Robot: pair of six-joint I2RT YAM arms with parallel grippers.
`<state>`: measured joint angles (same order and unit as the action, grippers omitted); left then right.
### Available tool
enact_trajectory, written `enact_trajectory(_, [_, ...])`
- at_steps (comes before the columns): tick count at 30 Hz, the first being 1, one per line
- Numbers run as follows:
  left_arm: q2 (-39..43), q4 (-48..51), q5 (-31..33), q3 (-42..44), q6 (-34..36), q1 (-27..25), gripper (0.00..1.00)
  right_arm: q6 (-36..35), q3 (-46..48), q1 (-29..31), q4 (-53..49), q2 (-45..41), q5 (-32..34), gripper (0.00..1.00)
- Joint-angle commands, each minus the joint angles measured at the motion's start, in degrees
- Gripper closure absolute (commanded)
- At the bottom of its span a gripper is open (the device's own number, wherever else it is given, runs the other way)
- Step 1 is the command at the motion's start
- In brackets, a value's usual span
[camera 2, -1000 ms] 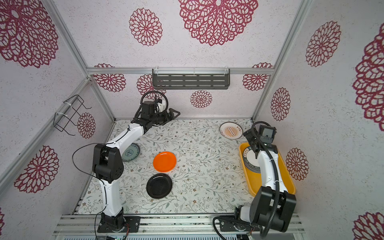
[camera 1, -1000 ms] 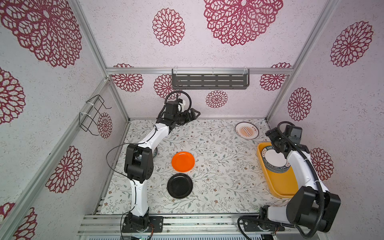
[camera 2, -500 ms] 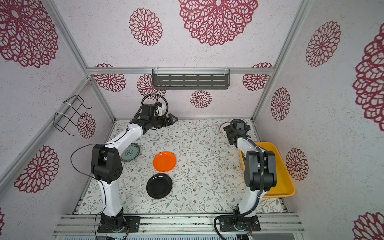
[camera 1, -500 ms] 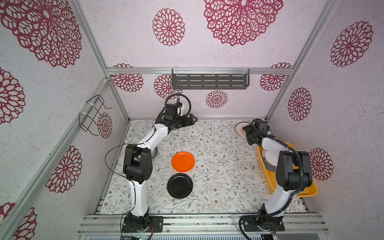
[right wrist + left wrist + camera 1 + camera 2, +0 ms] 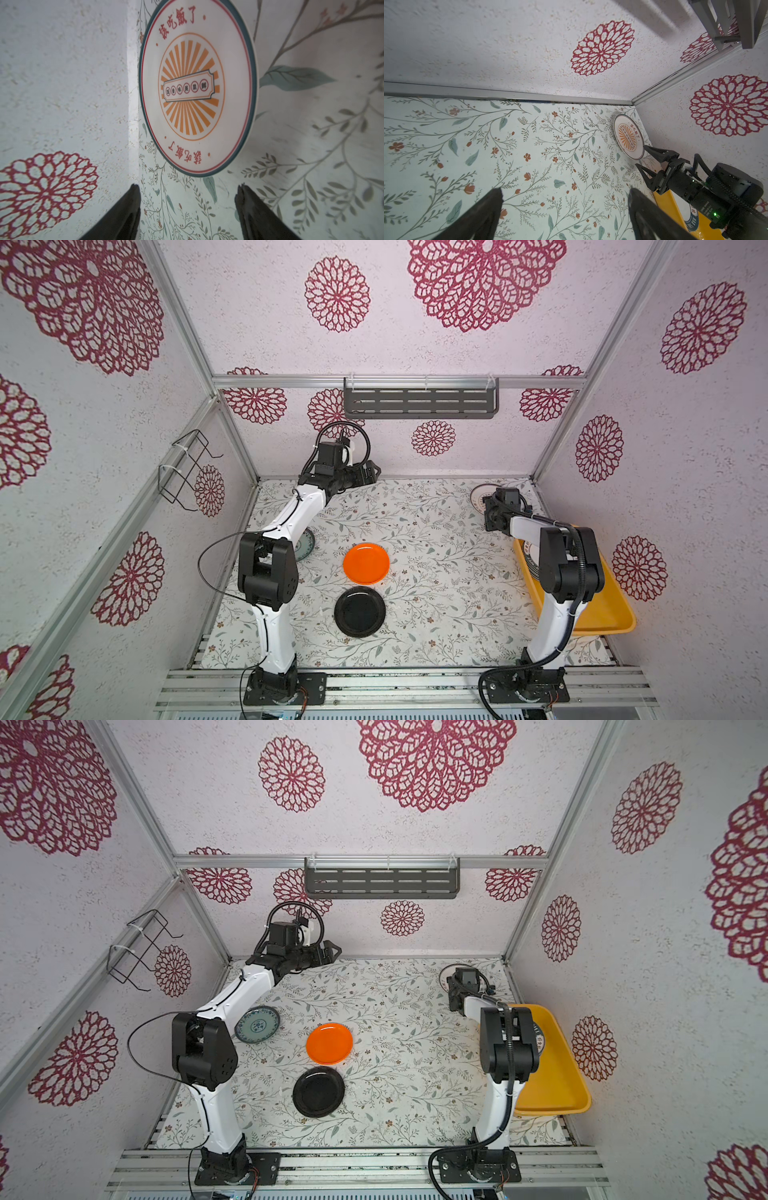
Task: Place the plates into the plastic bin on the countertop
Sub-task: 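Grasp the orange-sunburst plate rim with the right gripper and lift it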
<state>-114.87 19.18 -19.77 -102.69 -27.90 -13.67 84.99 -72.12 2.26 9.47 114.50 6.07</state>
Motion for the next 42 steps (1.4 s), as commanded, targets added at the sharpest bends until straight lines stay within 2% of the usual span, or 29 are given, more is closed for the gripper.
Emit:
enact_trajectory(1, [0.22,-0.99,0.09,-1.98,-0.77,0.51,0.03,5.08,1.27,-0.75,3.89,1.79,1.28,0.27])
enact_trajectory(6, [-0.61,0.23,0.47,-3.54,-0.69,0.82,0.03,4.31,-2.06,-0.95,0.89,4.77,2.45,0.29])
enact_trajectory(13, [-0.06,0.69,2.26,-2.85,-1.15,1.19,0.03,7.84,-3.91,-1.38,2.34,9.93,2.03,0.37])
enact_trajectory(18, [1.52,0.78,3.96,-1.2,-1.05,1.39,0.03,10.52,-3.87,-1.47,3.8,12.14,0.81,0.52])
enact_trajectory(26, [1.75,-0.36,4.15,-0.19,-1.01,1.63,0.03,10.77,-2.33,-1.56,5.51,12.15,0.88,0.79])
enact_trajectory(34, [1.75,-0.81,3.53,0.74,-0.28,1.72,0.03,8.79,-0.41,-1.55,11.57,11.48,-0.09,0.94])
enact_trajectory(36, [4.09,-0.95,3.48,1.22,-0.02,1.72,0.03,7.6,0.25,-1.56,12.59,10.37,0.25,0.97])
enact_trajectory(42, [4.92,-1.34,2.77,2.1,0.53,1.72,0.03,2.44,0.94,-1.56,14.23,6.59,0.74,1.0])
